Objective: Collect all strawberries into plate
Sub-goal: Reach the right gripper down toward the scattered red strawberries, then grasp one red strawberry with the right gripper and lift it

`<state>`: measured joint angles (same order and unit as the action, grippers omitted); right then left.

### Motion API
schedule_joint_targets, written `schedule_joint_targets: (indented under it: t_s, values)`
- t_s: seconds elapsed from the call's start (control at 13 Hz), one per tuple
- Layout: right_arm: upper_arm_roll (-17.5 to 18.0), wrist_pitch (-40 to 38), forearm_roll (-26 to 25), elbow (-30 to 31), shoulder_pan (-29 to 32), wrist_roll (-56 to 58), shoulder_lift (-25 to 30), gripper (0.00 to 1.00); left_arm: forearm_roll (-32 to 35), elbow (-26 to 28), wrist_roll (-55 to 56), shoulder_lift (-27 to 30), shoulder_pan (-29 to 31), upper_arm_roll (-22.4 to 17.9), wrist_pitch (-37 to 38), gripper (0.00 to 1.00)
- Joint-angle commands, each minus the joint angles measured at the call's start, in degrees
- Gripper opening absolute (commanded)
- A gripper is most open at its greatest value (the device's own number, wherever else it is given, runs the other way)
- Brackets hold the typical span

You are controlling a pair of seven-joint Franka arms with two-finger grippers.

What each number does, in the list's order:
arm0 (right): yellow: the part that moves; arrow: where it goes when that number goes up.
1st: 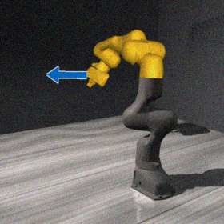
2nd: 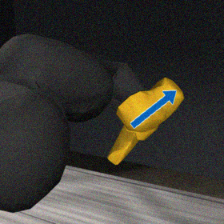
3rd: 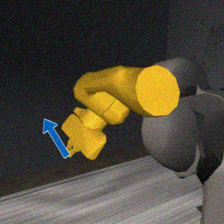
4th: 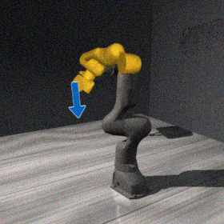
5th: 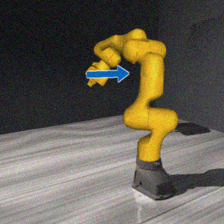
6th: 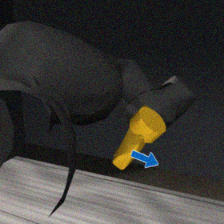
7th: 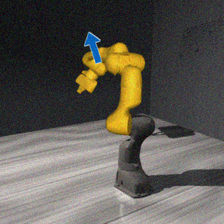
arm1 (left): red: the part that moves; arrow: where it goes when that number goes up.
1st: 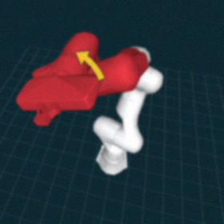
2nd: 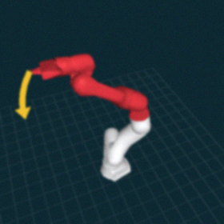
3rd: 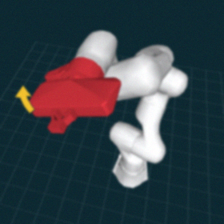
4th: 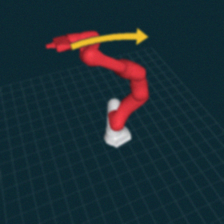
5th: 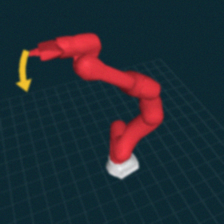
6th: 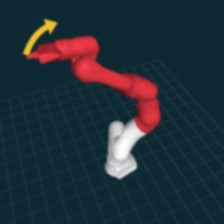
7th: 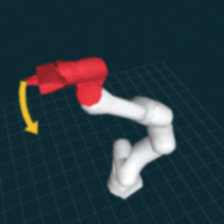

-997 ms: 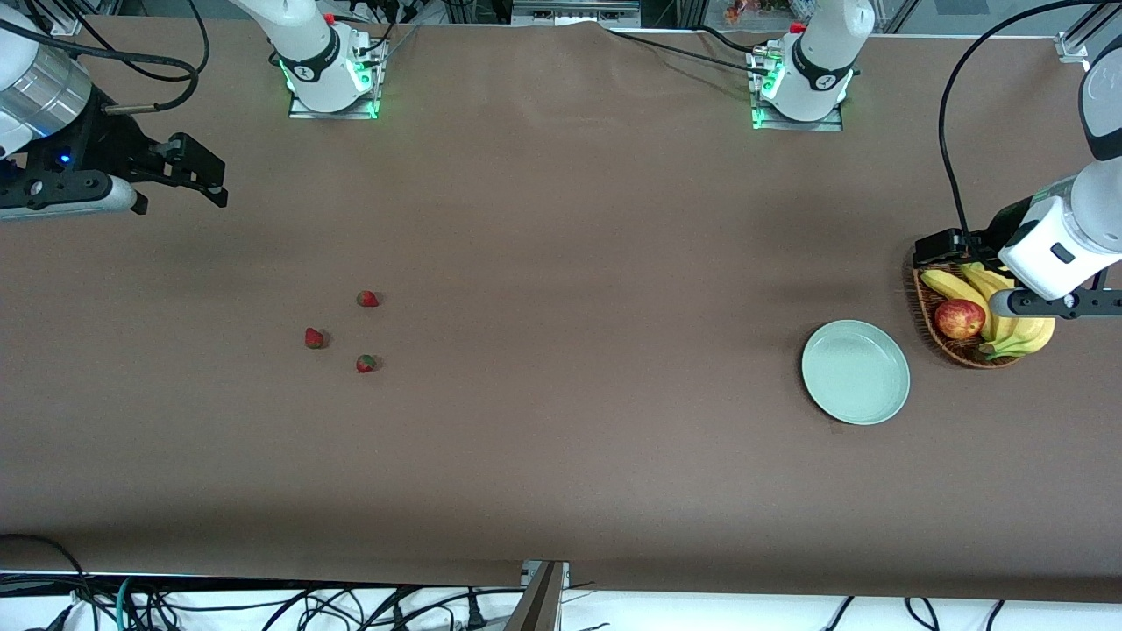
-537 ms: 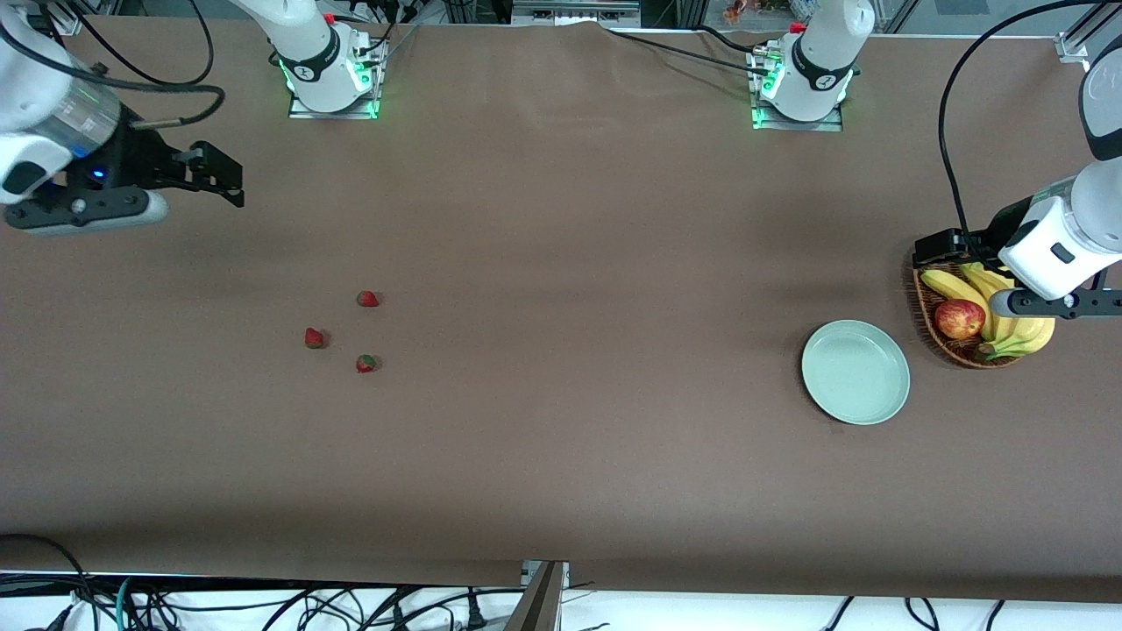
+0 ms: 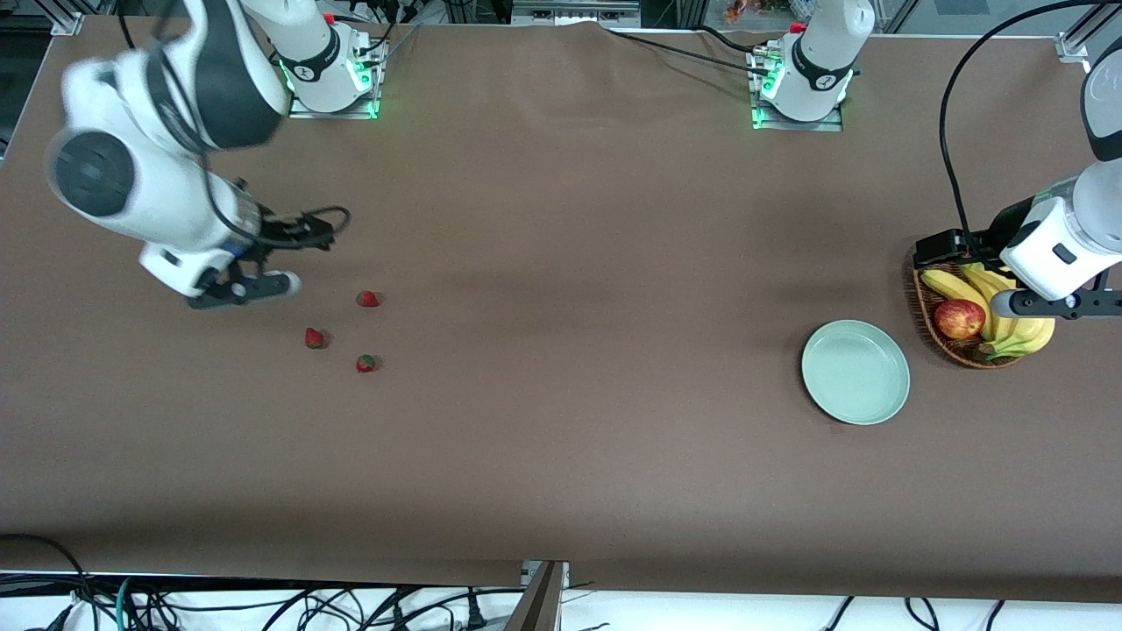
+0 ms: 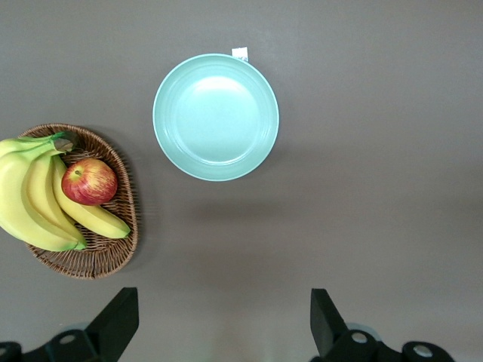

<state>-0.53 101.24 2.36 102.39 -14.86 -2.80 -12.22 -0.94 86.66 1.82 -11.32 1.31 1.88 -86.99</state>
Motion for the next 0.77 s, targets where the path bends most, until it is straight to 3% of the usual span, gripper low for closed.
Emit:
schedule_joint_targets:
  t_s: [0.0, 0.31, 0.69]
  values:
    - [-0.1, 11.1, 0.6, 9.3, 0.1, -0.6, -2.3, 1.00, -1.3, -1.8, -0.2, -0.8, 0.2, -0.1, 1.1, 1.00]
    - [0.0, 23.1, 1.0, 12.0, 0.1, -0.8, -11.8, 1.00, -1.3, -1.8, -0.2, -1.2, 0.4, -0.1, 1.1, 1.00]
    - [0.0, 27.9, 2.0, 12.8, 0.0, -0.8, -15.5, 0.95, -1.7, -1.8, -0.2, -1.3, 0.3, -0.1, 1.1, 1.00]
